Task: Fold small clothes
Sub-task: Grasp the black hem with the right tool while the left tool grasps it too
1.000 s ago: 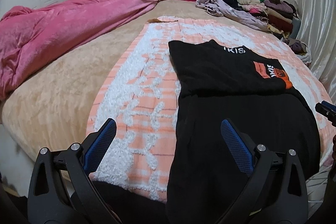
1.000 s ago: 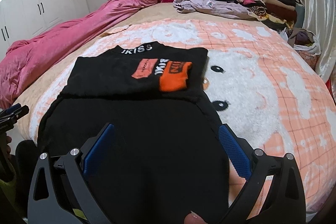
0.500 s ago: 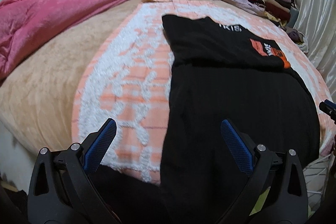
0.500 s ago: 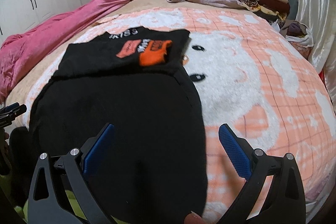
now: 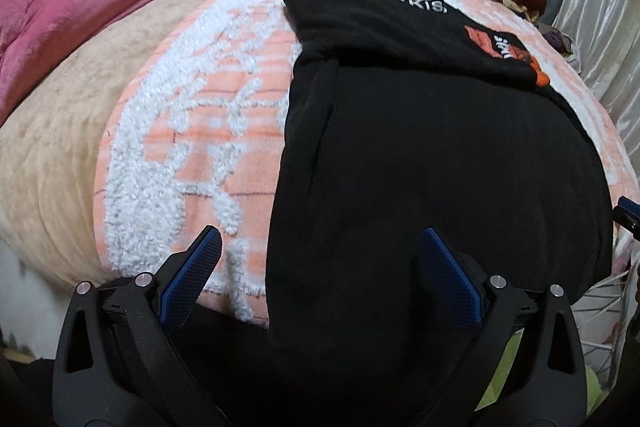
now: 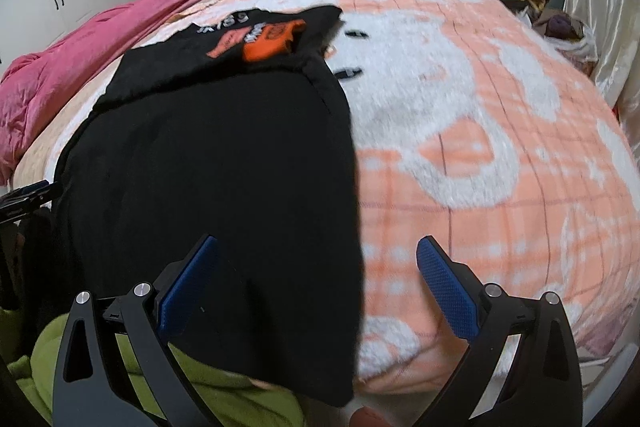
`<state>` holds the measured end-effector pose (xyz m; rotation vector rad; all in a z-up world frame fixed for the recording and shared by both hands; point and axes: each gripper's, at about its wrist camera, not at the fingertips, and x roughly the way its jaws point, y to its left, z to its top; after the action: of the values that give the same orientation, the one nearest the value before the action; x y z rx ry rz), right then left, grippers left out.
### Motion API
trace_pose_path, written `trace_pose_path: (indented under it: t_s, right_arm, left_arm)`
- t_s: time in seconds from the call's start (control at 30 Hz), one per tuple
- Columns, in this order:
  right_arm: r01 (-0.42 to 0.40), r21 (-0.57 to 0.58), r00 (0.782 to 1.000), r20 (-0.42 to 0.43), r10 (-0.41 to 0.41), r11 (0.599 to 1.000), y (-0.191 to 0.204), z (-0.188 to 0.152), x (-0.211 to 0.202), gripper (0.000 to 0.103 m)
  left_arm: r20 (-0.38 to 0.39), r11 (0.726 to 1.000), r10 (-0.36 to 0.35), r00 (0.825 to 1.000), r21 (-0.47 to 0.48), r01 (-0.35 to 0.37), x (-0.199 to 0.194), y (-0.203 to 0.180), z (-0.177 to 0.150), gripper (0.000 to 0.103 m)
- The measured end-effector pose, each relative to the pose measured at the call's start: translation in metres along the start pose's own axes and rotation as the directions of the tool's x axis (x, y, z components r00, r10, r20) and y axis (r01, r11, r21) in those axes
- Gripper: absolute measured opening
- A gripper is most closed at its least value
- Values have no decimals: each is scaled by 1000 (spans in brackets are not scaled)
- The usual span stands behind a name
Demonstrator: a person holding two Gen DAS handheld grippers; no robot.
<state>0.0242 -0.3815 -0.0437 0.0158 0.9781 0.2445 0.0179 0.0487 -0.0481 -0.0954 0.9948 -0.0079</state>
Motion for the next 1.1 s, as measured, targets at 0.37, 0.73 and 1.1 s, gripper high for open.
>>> trace_pose_path:
  t_s: [0.37, 0.73, 1.1]
  right_arm:
    - [-34, 71, 999, -10, 35, 997, -12, -22, 5, 71]
    - [-139, 21, 990, -11, 139, 990, -5, -29, -3, 34]
    - [-181, -26, 983, -25, 180, 983, -3, -33, -4, 18]
  left_arm:
    - [-20, 999, 7, 1000, -48, -8, -5, 18, -11, 93]
    - [-76, 999, -34, 997, -41, 31, 8, 15, -21, 83]
    - [-78, 997, -78, 994, -19, 77, 2, 8, -23, 51]
